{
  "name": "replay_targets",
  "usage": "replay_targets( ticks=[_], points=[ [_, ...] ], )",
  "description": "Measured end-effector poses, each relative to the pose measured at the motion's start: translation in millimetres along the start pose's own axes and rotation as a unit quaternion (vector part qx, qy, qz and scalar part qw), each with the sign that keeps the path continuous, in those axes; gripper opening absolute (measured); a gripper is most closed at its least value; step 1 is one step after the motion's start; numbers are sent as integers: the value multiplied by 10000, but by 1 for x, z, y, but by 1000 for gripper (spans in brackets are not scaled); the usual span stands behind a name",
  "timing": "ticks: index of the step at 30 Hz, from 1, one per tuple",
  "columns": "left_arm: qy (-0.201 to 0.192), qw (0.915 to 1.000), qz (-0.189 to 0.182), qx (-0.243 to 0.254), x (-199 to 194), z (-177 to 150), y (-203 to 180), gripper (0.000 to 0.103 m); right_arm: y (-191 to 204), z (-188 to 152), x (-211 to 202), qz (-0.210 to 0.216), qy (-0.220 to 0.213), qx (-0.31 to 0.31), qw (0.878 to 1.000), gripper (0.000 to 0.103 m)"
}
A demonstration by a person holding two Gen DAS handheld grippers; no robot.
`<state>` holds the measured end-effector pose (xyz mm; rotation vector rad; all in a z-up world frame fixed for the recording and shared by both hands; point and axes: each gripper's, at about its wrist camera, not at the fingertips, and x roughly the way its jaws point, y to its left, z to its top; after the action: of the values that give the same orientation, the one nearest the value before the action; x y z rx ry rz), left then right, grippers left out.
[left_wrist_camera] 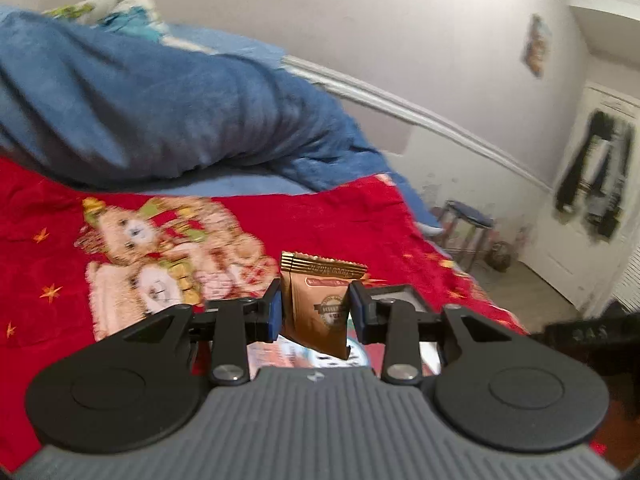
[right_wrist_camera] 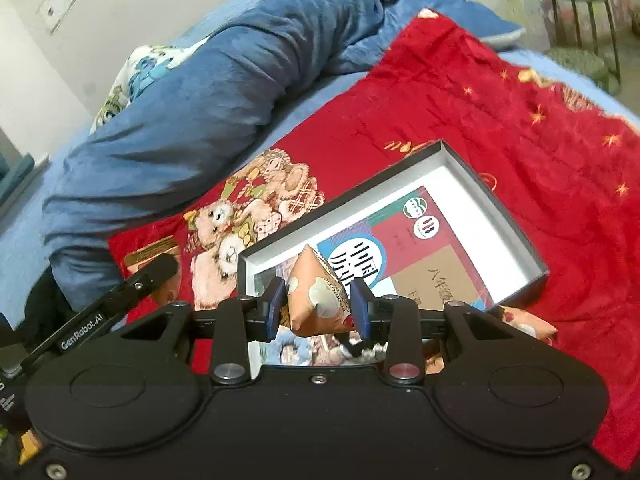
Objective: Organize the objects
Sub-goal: 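Lift snack bag and triangular packet and carry both over the box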
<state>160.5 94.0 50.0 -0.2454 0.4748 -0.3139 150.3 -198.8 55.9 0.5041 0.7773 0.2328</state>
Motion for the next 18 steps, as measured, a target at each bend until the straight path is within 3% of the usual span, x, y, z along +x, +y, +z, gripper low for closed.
replay_targets(
  ticks=[3, 6, 10, 16, 18],
  points=[
    [123, 9988, 263, -382, 15, 4, 12, 38, -17, 6, 16, 91, -37, -51, 9999, 34],
    [207, 9975, 551, -393, 27, 8, 17, 38, -33, 11, 31, 168, -86, -145, 9997, 34],
    [390, 9964, 668, -339, 44, 9, 17, 38, -51, 16, 46, 102, -137, -363, 9992, 34],
    [772, 9956, 508, -129, 73, -9, -7, 38, -77, 20, 50, -99, -188, -151, 9997, 34],
    [885, 9955, 271, -203, 87, -18, -19, 38, -89, 22, 50, 146, -125, 142, 9997, 34]
  ],
)
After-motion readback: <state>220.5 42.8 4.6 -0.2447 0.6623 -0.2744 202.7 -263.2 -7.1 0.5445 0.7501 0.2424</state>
